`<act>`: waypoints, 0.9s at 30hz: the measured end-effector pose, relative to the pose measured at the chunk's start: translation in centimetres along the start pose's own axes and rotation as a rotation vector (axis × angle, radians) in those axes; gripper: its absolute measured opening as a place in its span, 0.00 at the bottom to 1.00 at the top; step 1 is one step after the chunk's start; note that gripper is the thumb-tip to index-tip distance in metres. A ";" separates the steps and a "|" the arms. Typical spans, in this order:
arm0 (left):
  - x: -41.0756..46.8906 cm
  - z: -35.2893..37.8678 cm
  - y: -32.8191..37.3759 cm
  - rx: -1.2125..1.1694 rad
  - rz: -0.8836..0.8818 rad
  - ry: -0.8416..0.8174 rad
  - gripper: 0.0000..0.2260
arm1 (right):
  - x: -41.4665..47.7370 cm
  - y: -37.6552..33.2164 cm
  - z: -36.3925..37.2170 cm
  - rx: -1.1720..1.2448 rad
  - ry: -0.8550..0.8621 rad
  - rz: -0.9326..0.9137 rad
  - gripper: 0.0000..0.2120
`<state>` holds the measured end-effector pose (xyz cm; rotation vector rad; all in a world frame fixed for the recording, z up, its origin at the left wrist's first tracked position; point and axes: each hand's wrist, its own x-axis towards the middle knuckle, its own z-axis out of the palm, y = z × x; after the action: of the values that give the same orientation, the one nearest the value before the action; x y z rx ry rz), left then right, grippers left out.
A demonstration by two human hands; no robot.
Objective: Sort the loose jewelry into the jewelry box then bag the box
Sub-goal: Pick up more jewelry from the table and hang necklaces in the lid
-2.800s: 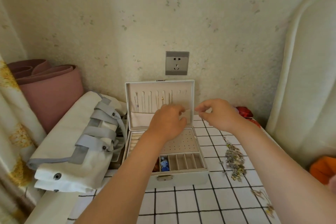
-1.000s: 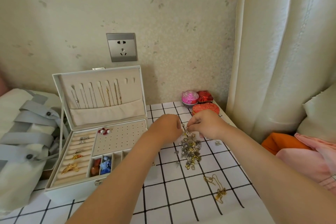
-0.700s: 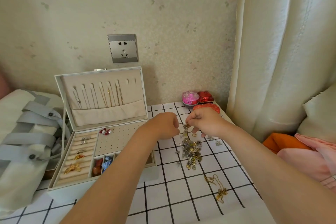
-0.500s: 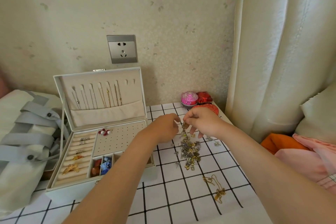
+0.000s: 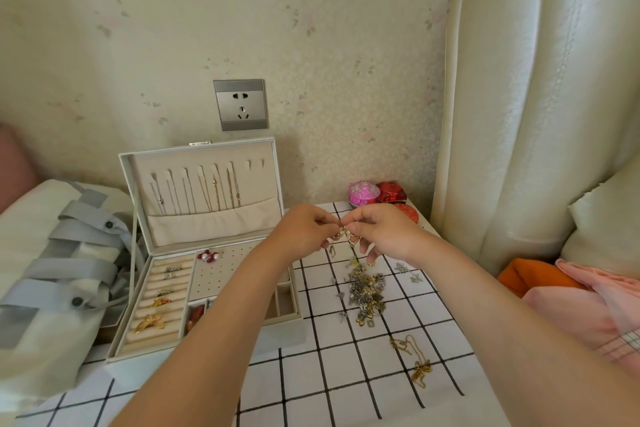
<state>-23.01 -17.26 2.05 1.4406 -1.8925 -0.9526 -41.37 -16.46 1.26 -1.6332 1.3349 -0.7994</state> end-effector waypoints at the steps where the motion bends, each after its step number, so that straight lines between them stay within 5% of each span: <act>1: -0.1 -0.2 0.0 0.029 0.008 0.009 0.05 | -0.1 -0.1 0.0 -0.002 -0.017 0.003 0.09; 15: -0.5 0.7 0.4 0.073 0.000 -0.054 0.06 | -1.2 0.2 -0.7 -0.225 -0.070 0.082 0.07; 27: -4.9 -4.6 2.1 -0.032 0.048 -0.001 0.08 | -3.2 -4.4 2.0 0.130 -0.011 -0.005 0.07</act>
<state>-19.29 -13.10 6.34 1.3705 -1.8956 -0.9563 -38.48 -12.63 4.50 -1.5376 1.2457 -0.8604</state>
